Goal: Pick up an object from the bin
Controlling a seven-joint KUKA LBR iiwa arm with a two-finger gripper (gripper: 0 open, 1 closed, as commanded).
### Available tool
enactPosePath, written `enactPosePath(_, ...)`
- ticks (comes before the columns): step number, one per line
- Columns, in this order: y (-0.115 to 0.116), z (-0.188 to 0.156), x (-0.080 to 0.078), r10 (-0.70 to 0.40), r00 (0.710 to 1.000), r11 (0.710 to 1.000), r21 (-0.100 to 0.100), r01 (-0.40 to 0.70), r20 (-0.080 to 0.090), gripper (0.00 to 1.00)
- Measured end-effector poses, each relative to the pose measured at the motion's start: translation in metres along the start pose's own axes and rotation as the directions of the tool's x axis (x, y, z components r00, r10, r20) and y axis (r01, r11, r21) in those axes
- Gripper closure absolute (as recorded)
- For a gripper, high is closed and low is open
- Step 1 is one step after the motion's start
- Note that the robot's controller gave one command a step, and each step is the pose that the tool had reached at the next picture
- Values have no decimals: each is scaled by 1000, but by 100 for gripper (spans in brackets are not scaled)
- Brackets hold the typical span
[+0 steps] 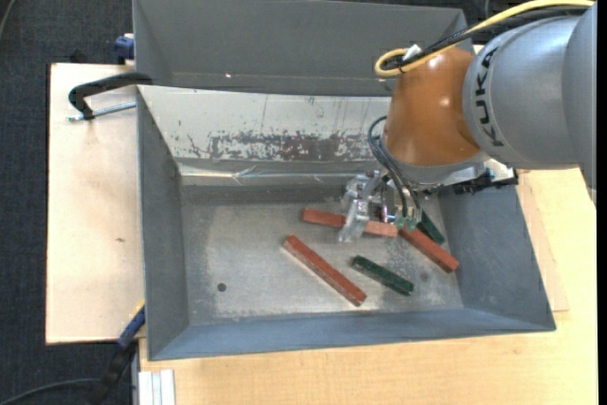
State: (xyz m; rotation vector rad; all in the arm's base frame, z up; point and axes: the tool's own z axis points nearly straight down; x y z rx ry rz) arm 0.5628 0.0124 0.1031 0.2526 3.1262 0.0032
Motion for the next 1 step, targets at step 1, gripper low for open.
enactPosePath(1, 1, -45, -2, -1, 1000, 1000, -1, 1, 5, 100)
